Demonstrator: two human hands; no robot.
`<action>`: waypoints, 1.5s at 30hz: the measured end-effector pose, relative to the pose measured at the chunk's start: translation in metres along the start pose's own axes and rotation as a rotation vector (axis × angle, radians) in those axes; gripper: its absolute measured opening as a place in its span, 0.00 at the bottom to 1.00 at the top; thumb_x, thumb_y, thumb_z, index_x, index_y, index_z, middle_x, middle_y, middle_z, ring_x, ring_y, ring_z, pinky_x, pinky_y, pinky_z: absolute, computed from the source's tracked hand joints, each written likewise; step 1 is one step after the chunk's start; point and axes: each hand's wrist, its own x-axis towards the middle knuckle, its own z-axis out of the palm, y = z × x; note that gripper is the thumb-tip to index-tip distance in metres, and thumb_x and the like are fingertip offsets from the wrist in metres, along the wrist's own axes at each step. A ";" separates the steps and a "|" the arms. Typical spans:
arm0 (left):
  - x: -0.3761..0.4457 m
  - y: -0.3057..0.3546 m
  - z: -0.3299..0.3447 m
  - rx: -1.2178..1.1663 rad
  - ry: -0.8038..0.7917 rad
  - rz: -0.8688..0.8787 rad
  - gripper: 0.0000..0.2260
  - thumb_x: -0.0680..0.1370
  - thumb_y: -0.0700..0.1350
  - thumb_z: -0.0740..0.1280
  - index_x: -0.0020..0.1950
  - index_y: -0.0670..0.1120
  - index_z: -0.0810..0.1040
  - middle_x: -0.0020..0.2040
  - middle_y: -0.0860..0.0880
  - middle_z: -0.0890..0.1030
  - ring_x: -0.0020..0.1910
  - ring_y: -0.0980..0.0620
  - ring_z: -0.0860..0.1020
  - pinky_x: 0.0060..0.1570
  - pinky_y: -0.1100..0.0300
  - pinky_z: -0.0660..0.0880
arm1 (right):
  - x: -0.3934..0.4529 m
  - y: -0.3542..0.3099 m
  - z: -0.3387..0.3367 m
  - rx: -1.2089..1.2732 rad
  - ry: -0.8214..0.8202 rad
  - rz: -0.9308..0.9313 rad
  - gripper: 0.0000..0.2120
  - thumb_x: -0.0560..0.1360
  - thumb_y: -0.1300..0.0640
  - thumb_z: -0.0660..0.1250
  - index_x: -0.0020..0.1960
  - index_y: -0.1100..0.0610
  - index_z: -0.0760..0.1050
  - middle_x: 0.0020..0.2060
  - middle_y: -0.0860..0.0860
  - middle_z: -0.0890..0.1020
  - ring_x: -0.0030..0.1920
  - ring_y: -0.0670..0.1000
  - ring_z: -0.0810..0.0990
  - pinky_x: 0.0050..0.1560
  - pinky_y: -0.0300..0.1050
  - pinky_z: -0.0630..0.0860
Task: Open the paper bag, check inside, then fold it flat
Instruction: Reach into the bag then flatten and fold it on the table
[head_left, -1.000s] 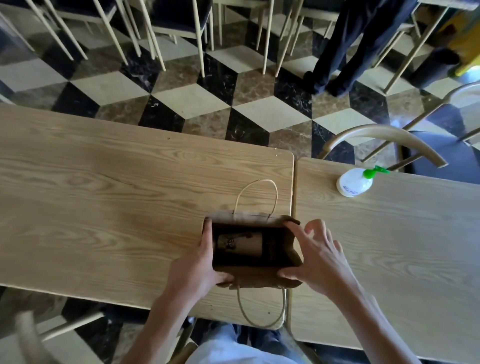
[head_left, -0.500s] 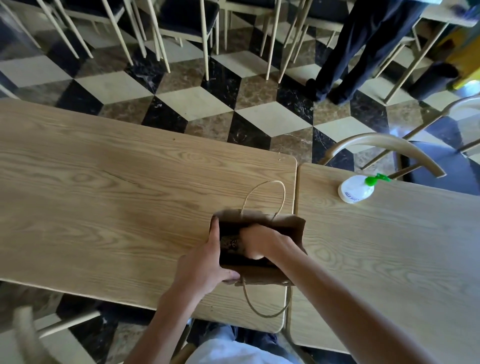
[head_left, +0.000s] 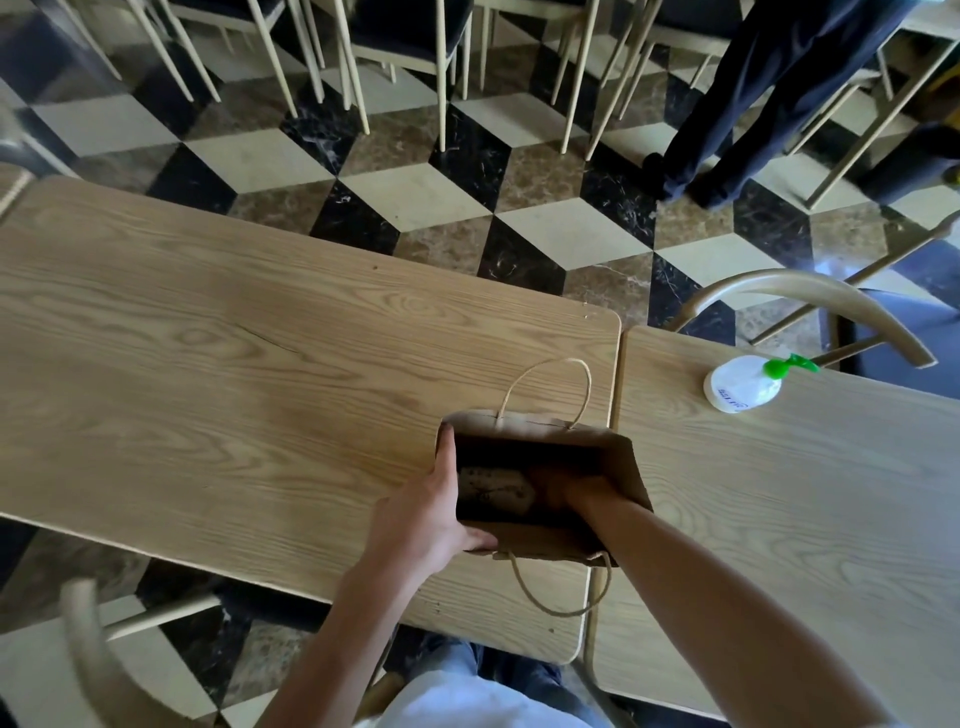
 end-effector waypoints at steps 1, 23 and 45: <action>0.000 0.000 0.000 0.005 -0.001 0.001 0.58 0.63 0.65 0.75 0.76 0.55 0.35 0.38 0.55 0.77 0.34 0.56 0.77 0.36 0.58 0.76 | 0.000 -0.003 -0.002 -0.075 -0.014 -0.024 0.13 0.74 0.43 0.68 0.55 0.47 0.76 0.45 0.49 0.80 0.43 0.47 0.77 0.42 0.39 0.71; 0.004 0.003 -0.006 0.072 -0.006 0.001 0.56 0.65 0.64 0.74 0.77 0.54 0.37 0.38 0.55 0.73 0.33 0.55 0.74 0.35 0.60 0.70 | -0.005 -0.031 -0.020 0.260 -0.202 0.258 0.34 0.66 0.35 0.73 0.64 0.53 0.70 0.59 0.58 0.75 0.53 0.60 0.77 0.36 0.54 0.80; 0.007 0.006 -0.001 -0.011 0.062 0.037 0.54 0.66 0.61 0.75 0.78 0.52 0.39 0.49 0.48 0.83 0.44 0.51 0.82 0.39 0.58 0.75 | -0.019 -0.018 -0.014 -0.084 -0.035 -0.199 0.28 0.74 0.39 0.68 0.68 0.53 0.71 0.57 0.54 0.79 0.57 0.54 0.77 0.62 0.51 0.75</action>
